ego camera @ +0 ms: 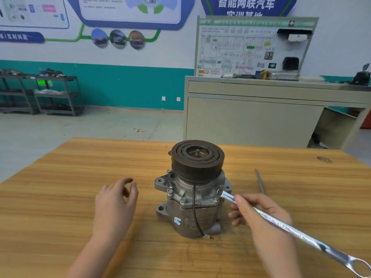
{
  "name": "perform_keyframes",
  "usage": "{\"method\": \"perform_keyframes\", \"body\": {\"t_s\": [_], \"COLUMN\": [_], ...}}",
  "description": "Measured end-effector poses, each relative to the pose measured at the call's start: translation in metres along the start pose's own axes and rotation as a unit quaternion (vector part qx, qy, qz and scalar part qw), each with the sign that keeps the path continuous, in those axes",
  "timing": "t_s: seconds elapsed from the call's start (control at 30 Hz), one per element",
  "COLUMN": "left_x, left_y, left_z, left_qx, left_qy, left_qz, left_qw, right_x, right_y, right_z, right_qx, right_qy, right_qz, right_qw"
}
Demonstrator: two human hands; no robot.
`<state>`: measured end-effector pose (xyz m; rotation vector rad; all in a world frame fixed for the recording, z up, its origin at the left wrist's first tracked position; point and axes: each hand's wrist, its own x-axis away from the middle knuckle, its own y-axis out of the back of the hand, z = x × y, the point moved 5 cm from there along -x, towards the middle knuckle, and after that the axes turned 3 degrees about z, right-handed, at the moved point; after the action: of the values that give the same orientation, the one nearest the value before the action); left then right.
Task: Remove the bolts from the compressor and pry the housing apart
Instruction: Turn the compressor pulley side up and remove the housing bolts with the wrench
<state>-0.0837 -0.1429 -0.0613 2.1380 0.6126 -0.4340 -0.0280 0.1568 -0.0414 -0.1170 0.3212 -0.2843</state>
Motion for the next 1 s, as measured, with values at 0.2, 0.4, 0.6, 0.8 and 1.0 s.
{"method": "perform_keyframes", "body": {"t_s": [0.2, 0.4, 0.6, 0.8, 1.0], "left_x": [0.028, 0.066, 0.068, 0.066, 0.064], "left_y": [0.006, -0.010, -0.025, -0.029, -0.031], "left_z": [-0.082, -0.138, -0.145, -0.142, -0.138], "left_qx": [0.231, 0.089, -0.002, 0.006, 0.028], "left_qy": [-0.090, -0.345, -0.311, -0.300, -0.308], "left_qz": [0.038, 0.032, 0.052, 0.020, -0.012], "left_qw": [0.968, 0.934, 0.949, 0.954, 0.951], "right_x": [0.002, 0.002, 0.007, 0.039, 0.068], "right_y": [0.000, -0.007, -0.021, -0.036, -0.053], "right_z": [0.007, 0.020, 0.038, 0.039, 0.032], "right_qx": [0.071, 0.196, 0.279, 0.317, 0.199], "right_qy": [0.038, 0.139, 0.173, 0.202, 0.277], "right_qz": [0.060, 0.114, 0.127, -0.016, -0.096], "right_qw": [0.995, 0.964, 0.936, 0.927, 0.935]}}
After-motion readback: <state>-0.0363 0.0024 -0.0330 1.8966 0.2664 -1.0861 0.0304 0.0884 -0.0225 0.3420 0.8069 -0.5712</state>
